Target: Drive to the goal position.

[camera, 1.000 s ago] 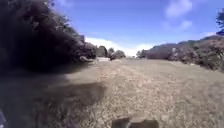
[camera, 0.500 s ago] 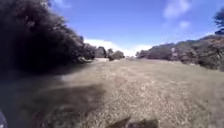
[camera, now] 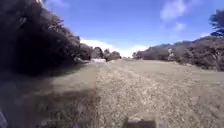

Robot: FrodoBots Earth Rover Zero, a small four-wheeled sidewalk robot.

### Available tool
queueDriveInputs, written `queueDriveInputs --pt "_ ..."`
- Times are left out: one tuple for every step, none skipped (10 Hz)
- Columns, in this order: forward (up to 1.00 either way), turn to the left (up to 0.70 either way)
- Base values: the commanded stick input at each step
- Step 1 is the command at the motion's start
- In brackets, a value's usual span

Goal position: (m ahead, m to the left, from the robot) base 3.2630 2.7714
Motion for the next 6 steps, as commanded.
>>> queueDriveInputs --pt "0.70 0.00" --pt "0.70 0.00" --pt "0.70 0.00" --pt "0.70 0.00" --pt "0.70 0.00" --pt "0.70 0.00"
